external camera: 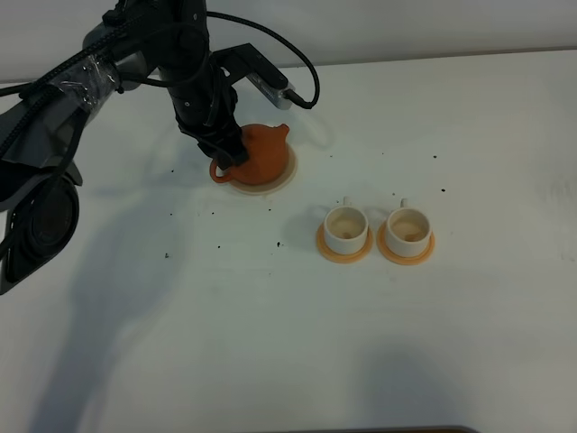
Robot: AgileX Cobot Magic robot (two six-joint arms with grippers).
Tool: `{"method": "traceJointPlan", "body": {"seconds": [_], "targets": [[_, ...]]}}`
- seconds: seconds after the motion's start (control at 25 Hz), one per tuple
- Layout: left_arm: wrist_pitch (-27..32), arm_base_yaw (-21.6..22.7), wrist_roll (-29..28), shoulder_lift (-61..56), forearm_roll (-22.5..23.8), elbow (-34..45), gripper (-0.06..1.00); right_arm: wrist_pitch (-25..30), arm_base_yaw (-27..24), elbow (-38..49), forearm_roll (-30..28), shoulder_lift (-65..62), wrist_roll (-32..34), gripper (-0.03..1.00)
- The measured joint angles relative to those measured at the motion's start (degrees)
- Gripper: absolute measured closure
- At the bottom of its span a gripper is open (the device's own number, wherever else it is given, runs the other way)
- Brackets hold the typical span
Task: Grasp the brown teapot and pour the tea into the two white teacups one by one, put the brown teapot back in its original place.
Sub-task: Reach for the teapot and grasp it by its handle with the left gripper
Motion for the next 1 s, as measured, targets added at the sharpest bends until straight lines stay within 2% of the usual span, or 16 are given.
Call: {"method": "traceJointPlan", "body": {"seconds": [0.48, 0.8, 1.0], "targets": [[0.0, 0.0, 0.0, 0.1, -0.1, 0.0, 0.60, 0.0, 0.0, 0.0, 0.0, 0.0, 0.0, 0.73], [0.0, -0.2, 1.4, 0.1, -0.7, 0.0, 0.71, 0.0, 0.0, 0.0, 0.0, 0.0, 0.0, 0.73], [0.0, -0.2, 3.7, 0.1, -1.3, 0.1, 0.73, 0.0, 0.0, 0.0, 0.0, 0.0, 0.0, 0.73]]}}
